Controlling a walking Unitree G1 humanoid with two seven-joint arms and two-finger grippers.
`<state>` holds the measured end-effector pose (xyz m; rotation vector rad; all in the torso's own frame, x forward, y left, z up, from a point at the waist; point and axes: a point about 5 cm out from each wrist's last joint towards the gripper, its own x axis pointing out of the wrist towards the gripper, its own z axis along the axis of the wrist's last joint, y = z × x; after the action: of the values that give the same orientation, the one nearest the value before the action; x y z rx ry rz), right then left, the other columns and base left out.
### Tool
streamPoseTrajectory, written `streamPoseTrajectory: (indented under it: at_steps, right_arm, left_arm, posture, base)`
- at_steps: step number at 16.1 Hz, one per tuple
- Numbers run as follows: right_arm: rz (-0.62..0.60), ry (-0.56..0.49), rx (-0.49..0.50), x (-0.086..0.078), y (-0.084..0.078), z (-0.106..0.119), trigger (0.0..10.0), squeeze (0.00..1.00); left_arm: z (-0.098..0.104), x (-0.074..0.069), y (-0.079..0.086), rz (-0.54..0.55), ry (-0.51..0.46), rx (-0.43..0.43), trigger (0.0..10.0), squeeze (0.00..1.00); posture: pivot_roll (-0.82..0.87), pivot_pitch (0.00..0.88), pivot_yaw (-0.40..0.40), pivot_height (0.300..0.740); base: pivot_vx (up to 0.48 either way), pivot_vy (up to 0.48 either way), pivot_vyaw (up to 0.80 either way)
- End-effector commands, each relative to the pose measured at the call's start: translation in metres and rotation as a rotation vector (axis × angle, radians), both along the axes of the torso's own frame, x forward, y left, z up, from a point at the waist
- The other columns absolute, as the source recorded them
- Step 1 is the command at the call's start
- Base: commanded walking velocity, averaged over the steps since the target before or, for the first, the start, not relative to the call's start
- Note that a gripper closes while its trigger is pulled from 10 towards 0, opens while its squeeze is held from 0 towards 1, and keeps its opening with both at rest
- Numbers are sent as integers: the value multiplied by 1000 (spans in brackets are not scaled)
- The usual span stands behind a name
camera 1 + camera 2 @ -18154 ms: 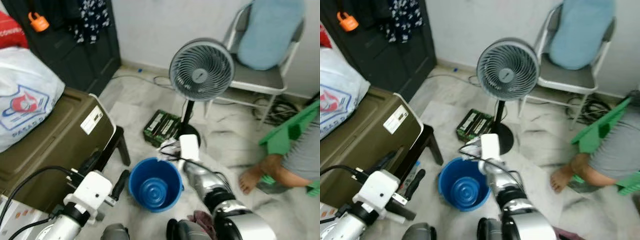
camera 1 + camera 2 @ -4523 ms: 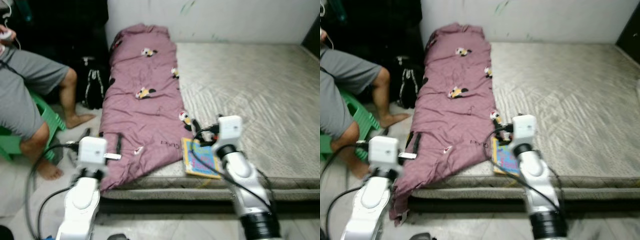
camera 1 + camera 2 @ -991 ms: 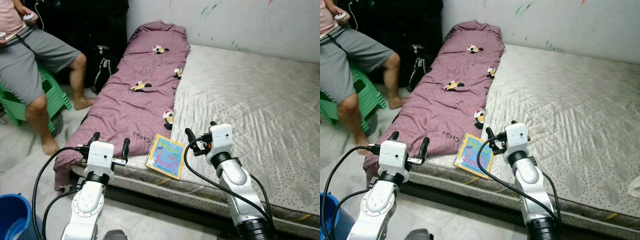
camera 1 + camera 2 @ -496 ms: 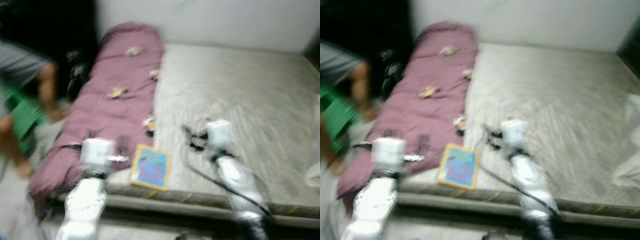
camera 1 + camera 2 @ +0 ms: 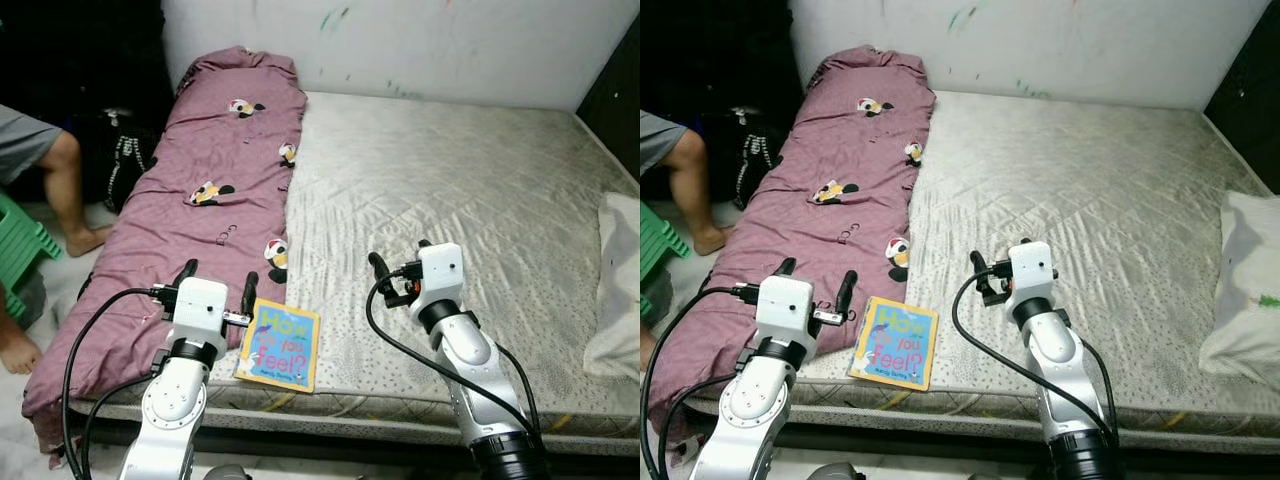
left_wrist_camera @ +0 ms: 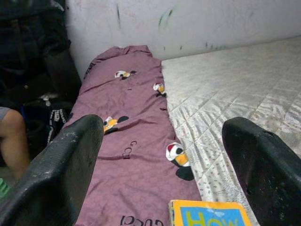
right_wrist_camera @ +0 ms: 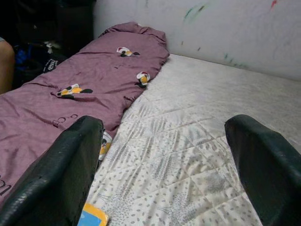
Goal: Clean up the room
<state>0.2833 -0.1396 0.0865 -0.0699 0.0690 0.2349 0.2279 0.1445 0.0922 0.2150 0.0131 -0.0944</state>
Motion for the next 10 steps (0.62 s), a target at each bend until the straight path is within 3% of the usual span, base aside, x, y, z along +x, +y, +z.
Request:
streamPoseTrajectory:
  at_steps: [1,10]
  right_arm:
    - [-16,1,-6,2,-3,1,10000,0]
    - [-12,1,-8,2,-2,0,10000,0]
  left_arm:
    - [0,1,-1,-7,6,7,10000,0]
    - [-1,1,-1,-8,7,11,10000,0]
  posture:
    - [20,0,-57,740]
    - [23,0,-59,740]
  base:
    - [0,-289,-425]
    - [0,-332,0]
